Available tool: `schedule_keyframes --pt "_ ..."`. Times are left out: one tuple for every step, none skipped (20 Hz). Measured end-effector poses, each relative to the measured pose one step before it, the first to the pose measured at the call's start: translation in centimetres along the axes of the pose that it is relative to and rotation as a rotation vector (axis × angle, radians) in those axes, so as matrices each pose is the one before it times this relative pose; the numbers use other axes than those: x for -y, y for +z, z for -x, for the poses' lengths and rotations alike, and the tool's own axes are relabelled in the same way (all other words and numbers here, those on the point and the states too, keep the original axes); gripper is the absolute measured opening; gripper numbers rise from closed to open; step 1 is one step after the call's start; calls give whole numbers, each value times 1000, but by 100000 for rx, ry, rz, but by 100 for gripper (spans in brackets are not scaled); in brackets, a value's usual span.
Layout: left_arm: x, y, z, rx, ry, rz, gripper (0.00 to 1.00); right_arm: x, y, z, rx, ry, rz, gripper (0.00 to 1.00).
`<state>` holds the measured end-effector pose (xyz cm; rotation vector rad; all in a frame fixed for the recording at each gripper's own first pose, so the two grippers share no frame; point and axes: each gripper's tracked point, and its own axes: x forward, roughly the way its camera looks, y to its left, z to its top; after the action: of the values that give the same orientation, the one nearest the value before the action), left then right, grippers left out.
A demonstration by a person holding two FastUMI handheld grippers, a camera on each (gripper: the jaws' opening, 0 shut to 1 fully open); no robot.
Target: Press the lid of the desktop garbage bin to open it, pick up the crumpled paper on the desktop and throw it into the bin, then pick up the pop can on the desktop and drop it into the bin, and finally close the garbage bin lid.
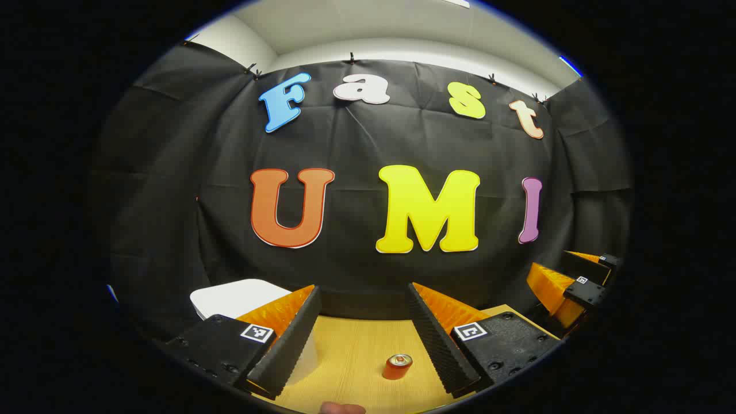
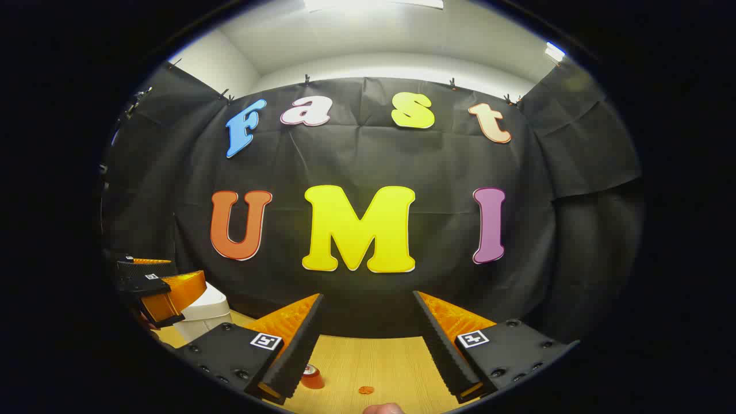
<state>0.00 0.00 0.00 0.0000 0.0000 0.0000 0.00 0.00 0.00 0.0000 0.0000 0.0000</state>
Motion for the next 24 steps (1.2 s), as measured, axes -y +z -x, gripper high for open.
schedule_keyframes --pt "-226 29 -78 128 855 -337 98 18 -49 9 -162 422 -274 92" --pt "-171 62 -10 -127 788 -227 98 2 22 -76 -117 328 26 92" --pt "-85 -182 -88 -647 588 -313 98 43 -157 -37 -212 331 172 92" --pt "-146 -305 -33 -735 590 -200 98 73 5 -27 -160 315 349 94" --pt "-100 55 13 -267 305 6 98 183 -36 -6 -79 169 332 94" --pt "-93 82 -13 225 619 30 98 123 -17 -119 -2 139 94 94" --pt "-54 102 -116 200 244 16 98 189 28 13 75 -123 2 94" --pt "50 -83 -123 -20 71 -181 98 219 48 -63 58 -339 -74 94" --pt "70 2 -47 150 287 -276 98 206 -123 -27 -39 -431 -86 94" --pt "-47 59 -184 164 10 -83 98 228 43 3 -132 -388 126 94" --pt "14 66 -160 279 239 -202 98 238 -97 -60 -103 -297 368 94" --pt "-161 52 7 287 680 -461 98 230 -42 0 -243 1 567 92" --pt "-115 146 -177 636 703 -497 98 317 -112 65 -257 -384 660 94" --pt "-32 -32 -136 215 286 -308 98 356 -47 131 -268 -613 358 94" --pt "-38 19 -116 -40 203 -270 98 422 -86 -30 -175 -650 -194 94" --pt "-65 -30 67 -192 37 -106 98 309 28 -60 1 -759 -575 94" --pt "65 -41 -110 -2 -3 177 98 228 -19 -4 123 -634 -554 94" --pt "-26 -69 -198 -240 49 239 98 239 7 -81 31 -543 83 94" --pt "58 -175 -109 -259 15 410 98 115 -118 121 -217 -294 315 94" --pt "-72 -155 -75 -303 131 320 98 69 -44 18 -188 -25 123 94" --pt "-23 -100 7 -436 90 230 98 83 -98 -66 -282 -179 71 94" --pt "-124 -95 -137 -189 229 136 98 94 -47 1 -25 -76 -1 94" --pt "-68 -16 -82 93 512 191 98 87 -31 126 46 -42 71 94" --pt "-60 -93 -55 -68 555 355 98 6 68 -42 89 -3 395 95"
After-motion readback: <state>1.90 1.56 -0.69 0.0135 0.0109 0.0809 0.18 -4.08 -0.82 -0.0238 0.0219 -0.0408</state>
